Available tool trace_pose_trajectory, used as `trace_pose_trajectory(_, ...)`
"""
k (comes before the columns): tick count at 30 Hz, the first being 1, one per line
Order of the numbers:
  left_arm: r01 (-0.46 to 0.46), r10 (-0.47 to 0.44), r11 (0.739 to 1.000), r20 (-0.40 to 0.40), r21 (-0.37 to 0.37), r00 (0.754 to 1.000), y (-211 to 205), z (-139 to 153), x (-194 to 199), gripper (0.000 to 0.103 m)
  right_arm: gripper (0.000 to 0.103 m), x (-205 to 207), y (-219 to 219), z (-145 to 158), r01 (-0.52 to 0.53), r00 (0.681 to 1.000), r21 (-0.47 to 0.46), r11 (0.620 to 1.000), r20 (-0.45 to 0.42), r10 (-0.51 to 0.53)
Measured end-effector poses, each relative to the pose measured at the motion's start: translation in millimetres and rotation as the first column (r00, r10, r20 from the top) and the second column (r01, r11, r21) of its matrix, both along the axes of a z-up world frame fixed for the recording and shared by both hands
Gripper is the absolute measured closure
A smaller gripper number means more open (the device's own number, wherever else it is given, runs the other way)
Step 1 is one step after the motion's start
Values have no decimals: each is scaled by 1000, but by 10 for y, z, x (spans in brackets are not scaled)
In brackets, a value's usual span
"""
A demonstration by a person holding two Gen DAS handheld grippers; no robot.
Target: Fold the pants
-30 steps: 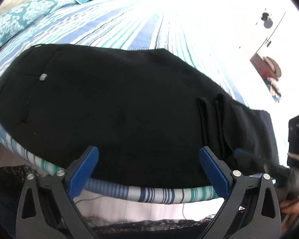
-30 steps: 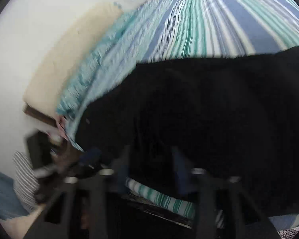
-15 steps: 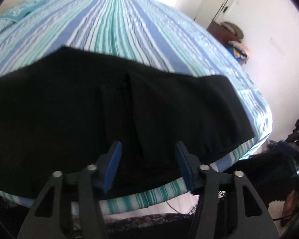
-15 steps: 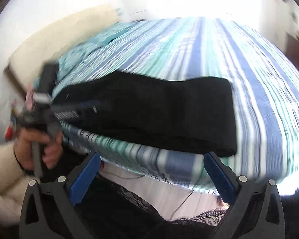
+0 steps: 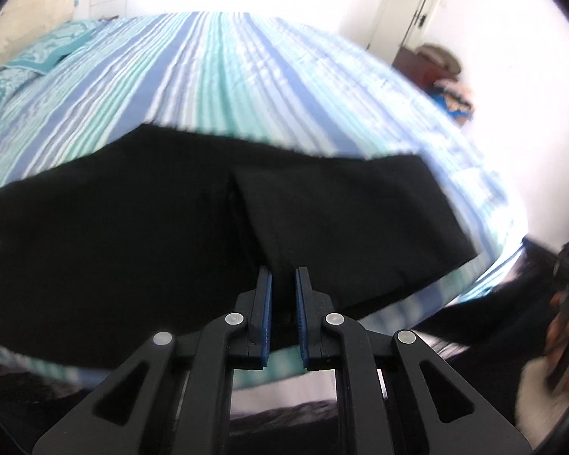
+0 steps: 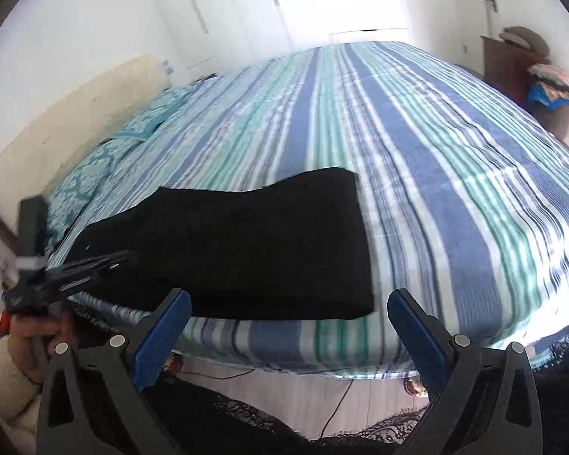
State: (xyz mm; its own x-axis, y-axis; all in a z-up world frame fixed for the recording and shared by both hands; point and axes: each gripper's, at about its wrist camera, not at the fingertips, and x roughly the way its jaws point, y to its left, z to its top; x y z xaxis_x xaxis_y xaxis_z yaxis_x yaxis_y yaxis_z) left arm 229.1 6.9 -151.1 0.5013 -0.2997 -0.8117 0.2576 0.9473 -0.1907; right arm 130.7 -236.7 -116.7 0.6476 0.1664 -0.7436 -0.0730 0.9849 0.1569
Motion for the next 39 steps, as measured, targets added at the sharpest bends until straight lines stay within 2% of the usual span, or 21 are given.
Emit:
trace_pose_trajectory(3, -24, 25, 1000, -35, 17, 999, 55, -151, 33, 93, 0, 81, -150, -88, 95, 995, -32, 995, -34, -96)
trace_pose_trajectory(5, -14, 15, 999, -22, 33, 1000, 7, -157, 53, 93, 0, 196, -209, -115, 149, 988, -73, 986, -39, -152)
trace_pose_trajectory(7, 7, -6, 998, -21, 66, 1000, -54, -185, 73, 92, 0, 378, -193, -159, 169, 983, -155, 973, -42, -177)
trace_pose_trajectory(9, 11, -7, 996, -40, 86, 999, -36, -233, 56, 85, 0, 523, -141, -270, 145, 985, -206, 968, -66, -162)
trace_pose_trajectory(10, -13, 16, 998, -48, 60, 999, 35, -219, 62, 77, 0, 609, -81, -375, 111, 985, -234, 966, -100, -137)
trace_pose_trajectory(11, -45, 47, 998, -48, 36, 998, 115, -173, 53, 56, 0, 693, 14, -524, 64, 981, -282, 957, -158, -112)
trace_pose_trajectory(13, -161, 161, 987, -15, -27, 987, 391, -62, 28, 32, 1, 761, 174, -758, -2, 974, -353, 936, -212, -78)
trace_pose_trajectory(15, -271, 275, 954, 19, -127, 961, 668, 64, 21, 30, 1, 760, 226, -776, 5, 980, -373, 928, -181, -78)
trace_pose_trajectory(17, -328, 341, 924, 35, -194, 939, 798, 164, 1, 30, 1, 756, 255, -769, -7, 982, -400, 916, -174, -68)
trace_pose_trajectory(18, -322, 338, 925, 51, -201, 940, 771, 203, -6, 30, 1, 739, 255, -761, -10, 983, -406, 914, -170, -65)
trace_pose_trajectory(20, -254, 272, 953, 97, -164, 957, 538, 273, -4, 30, 0, 721, 214, -760, 1, 982, -386, 923, -175, -74)
trace_pose_trajectory(22, -121, 133, 989, 142, -90, 981, 154, 291, 8, 29, 0, 700, 159, -761, 18, 979, -355, 935, -182, -88)
trace_pose_trajectory(23, -66, 73, 996, 152, -52, 986, 4, 278, 15, 26, 0, 699, 137, -765, 23, 979, -345, 938, -184, -92)
trace_pose_trajectory(26, 52, -63, 994, 121, 95, 991, -396, 63, 105, 21, 0, 673, 108, -764, 28, 980, -340, 940, -178, -93)
trace_pose_trajectory(27, 49, -61, 989, 86, 142, 994, -439, -56, 148, 21, 0, 660, 116, -758, 25, 981, -347, 938, -174, -91)
trace_pose_trajectory(29, 18, -21, 985, 19, 171, 1000, -344, -247, 196, 23, 0, 642, 128, -738, 17, 983, -364, 931, -165, -83)
trace_pose_trajectory(31, 19, -23, 991, 29, 131, 999, -192, -244, 159, 23, 0, 612, 141, -680, 11, 985, -386, 922, -154, -76)
trace_pose_trajectory(33, 12, -14, 990, 18, 140, 1000, -141, -228, 154, 23, 0, 539, 193, -535, 22, 993, -433, 901, -92, -68)
trace_pose_trajectory(34, -9, 6, 988, 18, 156, 1000, -114, -239, 144, 17, 0, 498, 228, -452, 20, 997, -443, 896, -54, -49)
trace_pose_trajectory(37, -49, 50, 993, -5, 106, 999, -32, -343, 125, 15, 0, 362, 380, -211, -32, 996, -401, 915, 65, 63)
trace_pose_trajectory(39, -55, 56, 993, -9, 106, 998, -16, -344, 126, 15, 0, 300, 511, -158, -116, 983, -344, 932, 95, 158)
